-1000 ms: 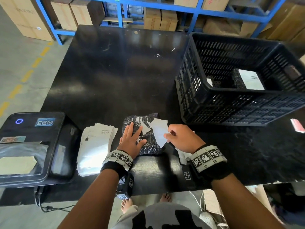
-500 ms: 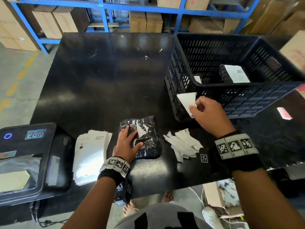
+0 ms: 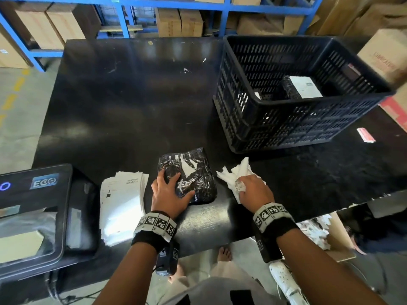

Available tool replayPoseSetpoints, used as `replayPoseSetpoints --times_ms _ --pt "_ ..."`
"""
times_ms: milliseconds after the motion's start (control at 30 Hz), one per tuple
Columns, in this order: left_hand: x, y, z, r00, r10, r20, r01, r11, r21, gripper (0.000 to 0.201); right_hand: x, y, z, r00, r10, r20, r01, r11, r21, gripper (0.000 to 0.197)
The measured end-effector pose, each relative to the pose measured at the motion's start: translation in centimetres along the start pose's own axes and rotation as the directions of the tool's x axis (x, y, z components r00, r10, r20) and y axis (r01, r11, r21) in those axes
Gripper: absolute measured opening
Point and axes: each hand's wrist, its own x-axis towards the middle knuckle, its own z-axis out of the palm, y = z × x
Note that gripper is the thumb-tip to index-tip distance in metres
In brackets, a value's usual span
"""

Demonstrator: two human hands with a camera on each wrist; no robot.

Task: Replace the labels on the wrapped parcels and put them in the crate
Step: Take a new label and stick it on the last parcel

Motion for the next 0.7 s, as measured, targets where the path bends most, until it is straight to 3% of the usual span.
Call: replayPoseSetpoints --times_ms 167,333,533,700 --pt "-0.2 -0.6 0.1 0.999 0.034 0.014 -0.034 0.999 0.003 0.070 0.4 -0.2 1.2 0.999 0.044 -0.003 -0.044 0.996 -0.073 0.032" --pt "0.0 -0.6 0.1 1.000 0.020 0.024 -0.021 0.999 0.050 0.069 0.1 -0.4 1.8 0.996 0.085 0.031 -0.084 0.996 -0.039 0.036" --pt "-0.2 -0.1 -0.1 1.000 -0.007 0.009 0.006 0.993 0.114 0.069 0.1 -0.6 1.7 0.980 0.095 0.174 -0.100 0.995 0.017 0.055" --pt "-0.8 0.9 -0.5 0.999 -0.041 -0.026 0.044 0.994 0.099 0.068 0.9 -0.3 -0.6 0.982 0.116 0.149 -0.145 0.969 0.200 0.029"
